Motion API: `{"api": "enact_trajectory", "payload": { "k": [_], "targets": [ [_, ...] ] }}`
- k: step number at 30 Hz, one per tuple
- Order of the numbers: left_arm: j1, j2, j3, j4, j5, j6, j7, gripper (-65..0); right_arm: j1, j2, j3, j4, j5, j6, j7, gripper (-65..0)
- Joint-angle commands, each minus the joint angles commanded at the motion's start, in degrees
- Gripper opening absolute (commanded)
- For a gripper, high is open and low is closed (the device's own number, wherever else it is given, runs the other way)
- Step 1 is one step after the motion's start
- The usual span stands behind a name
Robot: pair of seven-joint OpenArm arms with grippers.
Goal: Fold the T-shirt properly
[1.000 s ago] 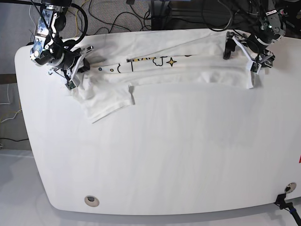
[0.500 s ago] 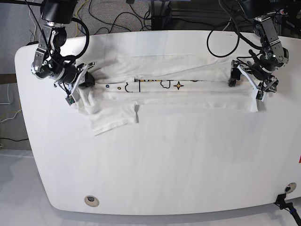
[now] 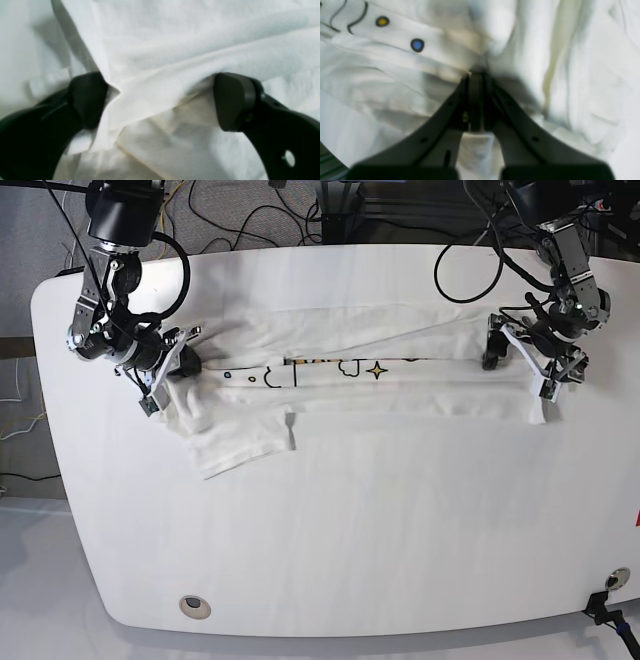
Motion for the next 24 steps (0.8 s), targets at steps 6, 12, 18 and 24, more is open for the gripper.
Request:
{"api": "enact_trajectory", "payload": {
  "k": [6,12,18,24],
  "targets": [
    [0.0,0.09,0.0,3.87,0.0,0.0,0.09,0.0,0.0,-0.26,0.09,6.33,0.44,0.0,-3.34,-42.4],
    [0.0,-0.09,0.0,3.96,0.0,0.0,0.09,0.0,0.35,-0.44,0.0,14.15,0.53,0.0,-6.77,-40.7],
    [0.0,-0.09,0.0,4.48,0.0,0.0,0.09,0.0,1.76,-0.44,-0.09,18.73,0.53,0.0,-6.77,-40.9],
    [0.09,0.18,-0.09,6.77,0.09,0.0,0.09,0.0,6.77,-1.93,-0.09,15.56,0.0,0.0,-5.19,-41.0]
  ]
}}
